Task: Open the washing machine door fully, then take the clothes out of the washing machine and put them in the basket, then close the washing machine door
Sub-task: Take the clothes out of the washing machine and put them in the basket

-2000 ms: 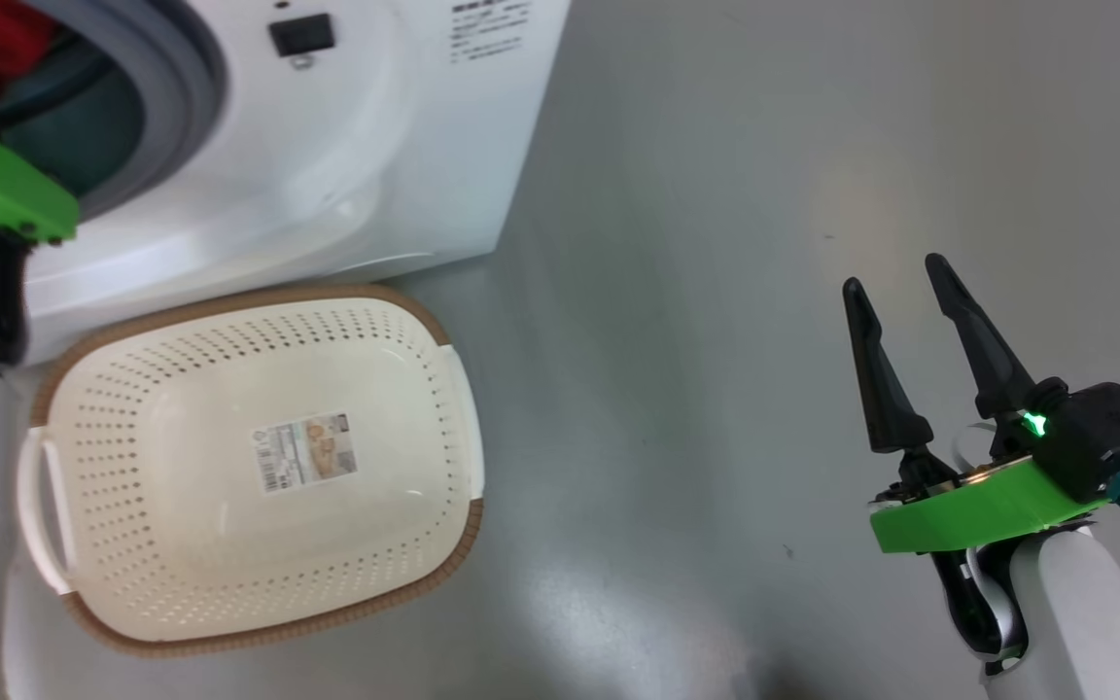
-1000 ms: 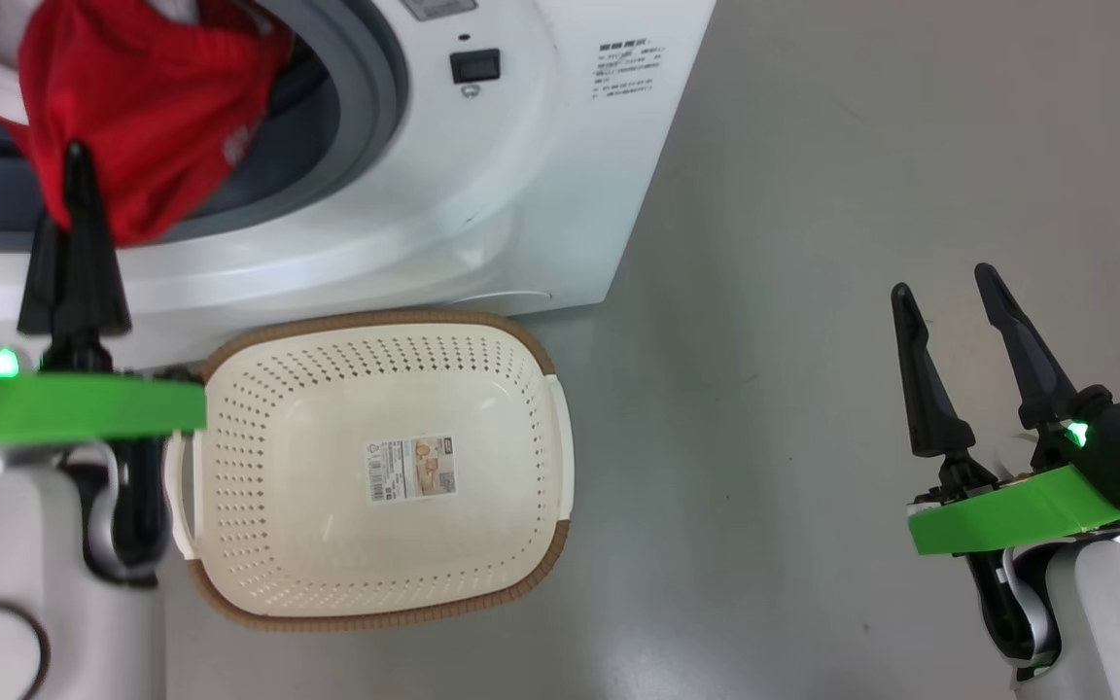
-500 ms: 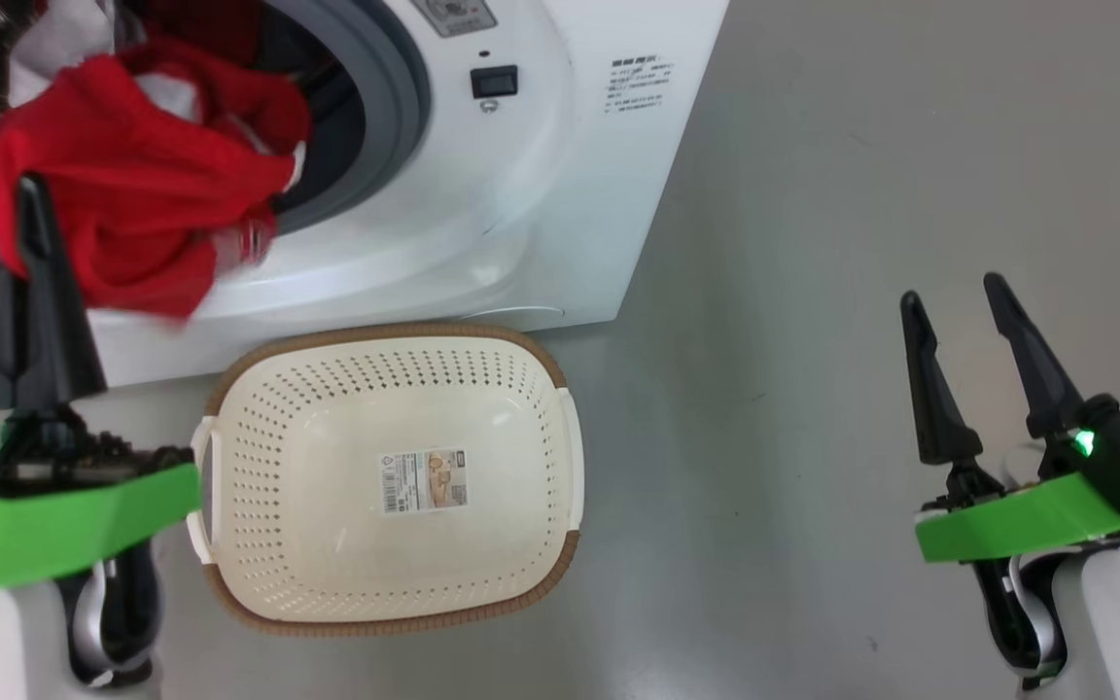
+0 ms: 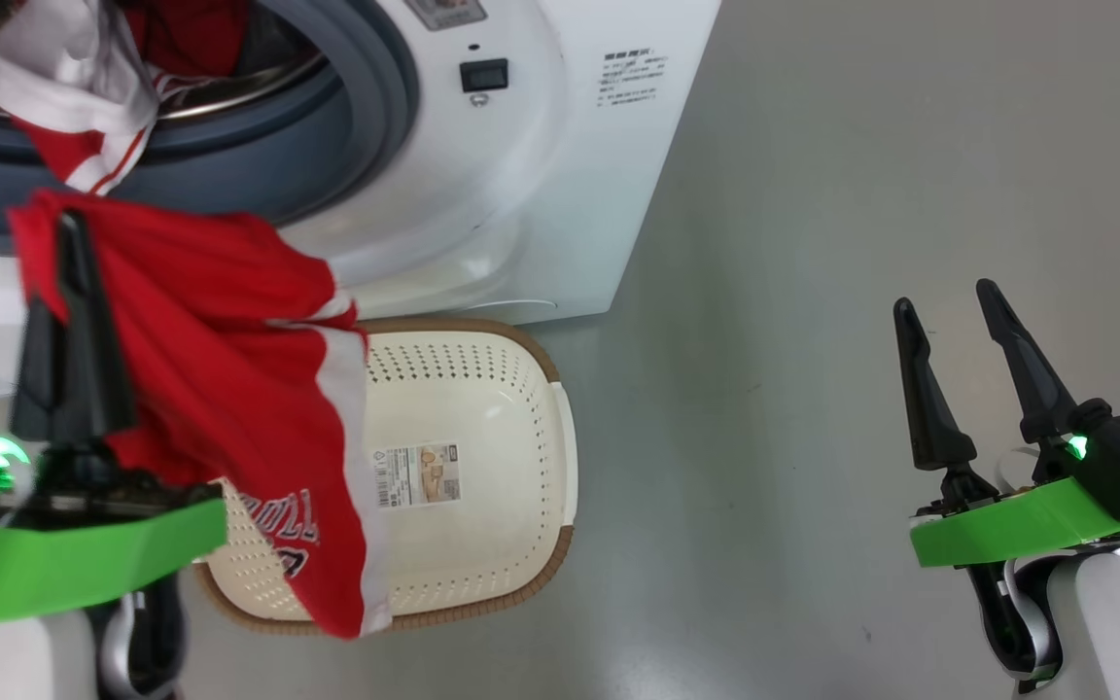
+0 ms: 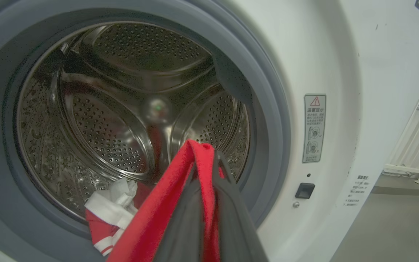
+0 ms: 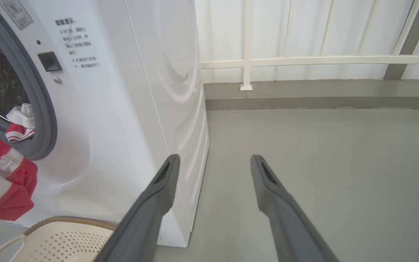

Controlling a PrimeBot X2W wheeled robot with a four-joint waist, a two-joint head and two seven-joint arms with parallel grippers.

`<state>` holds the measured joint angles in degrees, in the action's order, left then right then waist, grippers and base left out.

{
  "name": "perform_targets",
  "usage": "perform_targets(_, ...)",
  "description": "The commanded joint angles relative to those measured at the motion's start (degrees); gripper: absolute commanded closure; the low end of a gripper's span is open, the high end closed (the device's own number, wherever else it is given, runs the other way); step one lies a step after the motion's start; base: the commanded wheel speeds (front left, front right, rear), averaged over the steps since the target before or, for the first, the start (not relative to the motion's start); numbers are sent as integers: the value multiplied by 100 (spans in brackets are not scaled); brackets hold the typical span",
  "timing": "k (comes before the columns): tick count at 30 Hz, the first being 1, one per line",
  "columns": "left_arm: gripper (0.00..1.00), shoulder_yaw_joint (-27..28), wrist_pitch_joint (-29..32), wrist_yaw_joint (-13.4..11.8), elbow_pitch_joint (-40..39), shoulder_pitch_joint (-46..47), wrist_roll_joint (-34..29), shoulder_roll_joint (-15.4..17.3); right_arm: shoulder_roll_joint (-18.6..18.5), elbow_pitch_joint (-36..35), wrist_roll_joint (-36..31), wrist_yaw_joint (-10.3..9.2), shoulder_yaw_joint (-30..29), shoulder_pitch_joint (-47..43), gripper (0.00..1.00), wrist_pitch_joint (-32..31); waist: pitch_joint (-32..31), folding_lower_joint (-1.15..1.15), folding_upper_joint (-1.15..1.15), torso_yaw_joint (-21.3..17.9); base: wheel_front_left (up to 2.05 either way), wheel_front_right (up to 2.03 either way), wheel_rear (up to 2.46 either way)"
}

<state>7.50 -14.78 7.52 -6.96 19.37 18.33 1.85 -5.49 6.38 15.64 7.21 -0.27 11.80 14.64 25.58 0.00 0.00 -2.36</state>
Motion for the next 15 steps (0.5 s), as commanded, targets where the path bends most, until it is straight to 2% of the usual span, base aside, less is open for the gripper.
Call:
perform_targets(1,100,126,-22,-3,74,-137,32,104,-38,-133,-35,28,157,-22,0,36,28,0,0,-32,0,0,0)
perform_targets(4,100,108,-22,-3,492,-191,243,104,-29,-131,-28,28,156,-20,0,36,72,0,0,-46,0,0,0)
perform_targets(15,100,-229,-22,-3,1962,-114,195,103,40,-167,-27,28,205,82,0,36,416,0,0,-132,0,0,0)
